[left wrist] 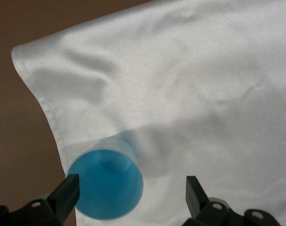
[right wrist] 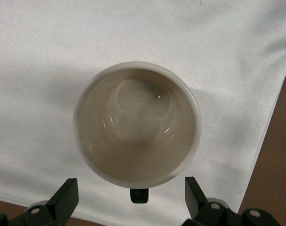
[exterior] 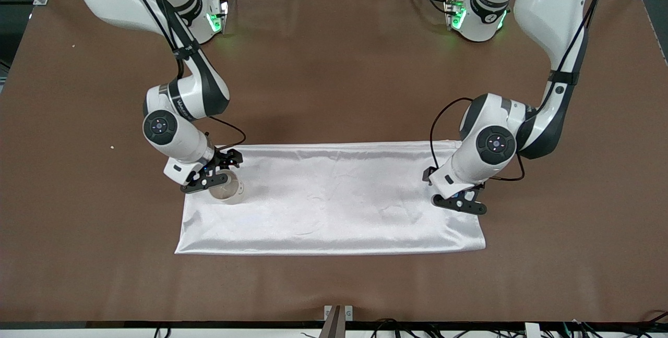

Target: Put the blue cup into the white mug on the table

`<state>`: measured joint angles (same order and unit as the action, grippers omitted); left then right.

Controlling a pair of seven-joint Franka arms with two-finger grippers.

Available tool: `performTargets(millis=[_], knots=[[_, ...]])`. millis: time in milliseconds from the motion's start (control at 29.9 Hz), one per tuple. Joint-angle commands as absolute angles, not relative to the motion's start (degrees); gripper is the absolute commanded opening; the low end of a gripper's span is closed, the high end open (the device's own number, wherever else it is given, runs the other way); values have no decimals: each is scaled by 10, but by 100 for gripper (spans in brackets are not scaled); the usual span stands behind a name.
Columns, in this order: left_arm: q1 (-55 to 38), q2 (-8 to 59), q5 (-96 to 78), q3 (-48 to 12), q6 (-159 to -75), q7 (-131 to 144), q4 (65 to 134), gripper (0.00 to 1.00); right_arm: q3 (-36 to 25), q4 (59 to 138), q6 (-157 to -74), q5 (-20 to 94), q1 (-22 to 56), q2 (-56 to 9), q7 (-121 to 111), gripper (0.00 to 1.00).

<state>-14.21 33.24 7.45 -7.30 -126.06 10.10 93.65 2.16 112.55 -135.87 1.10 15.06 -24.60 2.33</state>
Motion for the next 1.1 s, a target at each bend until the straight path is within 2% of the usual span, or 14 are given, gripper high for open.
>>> performTargets(millis=[0, 301, 702, 735, 768, 802, 835, 935, 969, 1069], knots=[[-143, 355, 97, -75, -1287, 102, 926, 100, 18, 1129, -1354, 8, 154, -238, 22, 100], [-142, 374, 97, -74, -1305, 102, 928, 100, 18, 1153, -1404, 4, 155, -251, 22, 100], [-141, 389, 96, -74, -1305, 123, 938, 100, 18, 1141, -1472, 0, 163, -289, 21, 100], [-140, 389, 96, -75, -1305, 123, 938, 93, 18, 1139, -1476, -1, 163, -293, 21, 100], [-140, 389, 97, -75, -1305, 123, 938, 76, 18, 1138, -1480, -2, 163, -295, 21, 100], [-138, 389, 97, -75, -1305, 122, 939, 46, 18, 1136, -1485, -3, 163, -299, 21, 100], [-136, 389, 95, -75, -1305, 125, 939, 3, 18, 1135, -1492, -7, 162, -301, 21, 91], [-134, 389, 91, -75, -1305, 128, 940, 0, 18, 1134, -1501, -30, 157, -307, 13, 48], [-134, 389, 91, -75, -1305, 128, 940, 0, 18, 1134, -1504, -35, 156, -308, 9, 36], [-134, 389, 94, -74, -1305, 128, 940, 0, 18, 1135, -1513, -36, 156, -308, 6, 16]])
